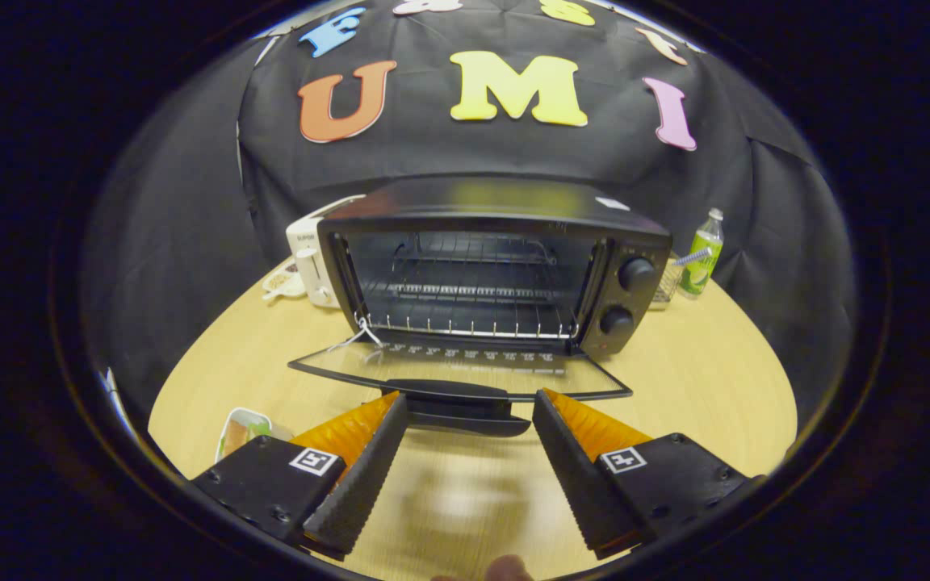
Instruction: Open the toaster oven, put the food inside, and close the toaster oven door.
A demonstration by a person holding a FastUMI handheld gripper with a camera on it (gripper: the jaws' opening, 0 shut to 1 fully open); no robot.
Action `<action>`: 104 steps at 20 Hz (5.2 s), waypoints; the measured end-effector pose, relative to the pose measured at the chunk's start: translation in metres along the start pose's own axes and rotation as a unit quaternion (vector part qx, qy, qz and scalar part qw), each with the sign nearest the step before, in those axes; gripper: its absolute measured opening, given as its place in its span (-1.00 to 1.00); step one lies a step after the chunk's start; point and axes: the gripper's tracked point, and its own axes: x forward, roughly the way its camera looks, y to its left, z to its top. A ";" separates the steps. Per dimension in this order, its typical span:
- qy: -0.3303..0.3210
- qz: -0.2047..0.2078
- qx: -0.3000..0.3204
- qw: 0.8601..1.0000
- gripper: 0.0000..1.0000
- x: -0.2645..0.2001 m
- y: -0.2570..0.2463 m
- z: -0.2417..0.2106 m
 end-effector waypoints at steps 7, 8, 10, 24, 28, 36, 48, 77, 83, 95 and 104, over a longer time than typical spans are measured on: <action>0.041 0.018 0.009 0.999 1.00 -0.011 -0.010 -0.011; 0.048 0.048 0.014 0.998 1.00 -0.021 -0.004 -0.007; 0.052 0.097 0.030 0.993 1.00 -0.050 -0.001 0.011; 0.305 0.342 0.144 0.877 1.00 -0.128 0.101 0.000; 0.359 0.351 0.166 0.849 0.95 -0.104 0.135 -0.028; 0.394 0.350 0.156 0.835 0.64 -0.077 0.165 -0.055; 0.387 0.380 0.190 0.819 -0.40 -0.113 0.166 -0.019; -0.047 0.231 0.603 0.762 -0.41 0.111 0.010 0.117; -0.036 0.219 0.602 0.767 -0.21 0.128 0.029 0.117; 0.071 0.146 0.454 0.876 0.49 0.120 0.055 0.104; 0.103 0.090 0.356 0.924 0.87 0.077 0.054 0.078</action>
